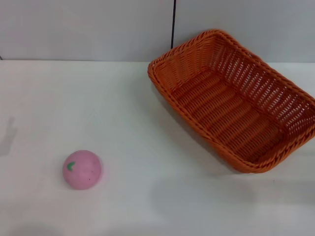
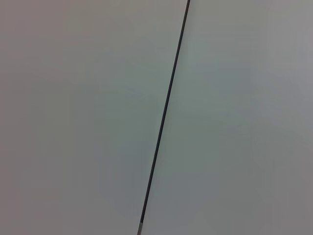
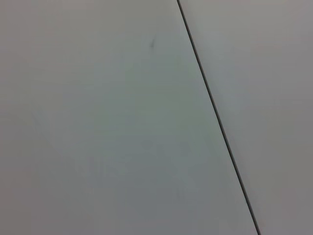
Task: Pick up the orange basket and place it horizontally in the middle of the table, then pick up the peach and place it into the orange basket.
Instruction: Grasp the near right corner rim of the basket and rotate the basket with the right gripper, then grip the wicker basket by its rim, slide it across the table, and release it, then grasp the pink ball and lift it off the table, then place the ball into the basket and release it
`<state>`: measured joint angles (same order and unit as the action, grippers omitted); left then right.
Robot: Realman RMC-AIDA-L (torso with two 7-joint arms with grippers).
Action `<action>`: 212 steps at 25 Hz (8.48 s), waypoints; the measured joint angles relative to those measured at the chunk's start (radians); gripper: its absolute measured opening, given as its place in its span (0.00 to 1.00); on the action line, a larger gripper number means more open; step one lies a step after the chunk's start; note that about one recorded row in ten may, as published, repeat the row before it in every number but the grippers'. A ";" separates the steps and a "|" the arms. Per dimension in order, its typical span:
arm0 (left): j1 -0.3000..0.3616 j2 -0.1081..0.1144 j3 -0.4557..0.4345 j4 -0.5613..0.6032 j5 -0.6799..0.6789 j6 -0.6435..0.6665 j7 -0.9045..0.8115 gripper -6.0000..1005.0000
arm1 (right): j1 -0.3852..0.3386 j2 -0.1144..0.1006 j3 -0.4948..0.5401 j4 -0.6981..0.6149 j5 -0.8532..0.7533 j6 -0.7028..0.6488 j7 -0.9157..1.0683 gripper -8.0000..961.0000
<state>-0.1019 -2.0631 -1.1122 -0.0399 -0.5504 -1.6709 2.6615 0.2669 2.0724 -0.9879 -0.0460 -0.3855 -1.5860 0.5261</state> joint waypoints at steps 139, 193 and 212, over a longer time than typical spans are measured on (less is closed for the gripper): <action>0.057 0.001 0.018 0.038 0.046 -0.092 0.000 0.82 | 0.382 0.004 -0.063 -1.048 -1.927 0.128 0.796 0.34; -0.153 0.004 0.595 0.266 0.052 -0.008 -0.095 0.50 | -0.043 0.003 0.405 -0.220 -0.798 -0.116 0.299 0.56; -0.312 -0.006 0.664 -0.107 0.100 0.071 -0.042 0.37 | 0.005 0.004 0.454 -0.126 -0.799 -0.103 0.233 0.56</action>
<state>-0.4137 -2.0687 -0.4482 -0.1464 -0.4503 -1.6001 2.6198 0.2716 2.0763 -0.5337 -0.1717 -1.1841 -1.6888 0.7588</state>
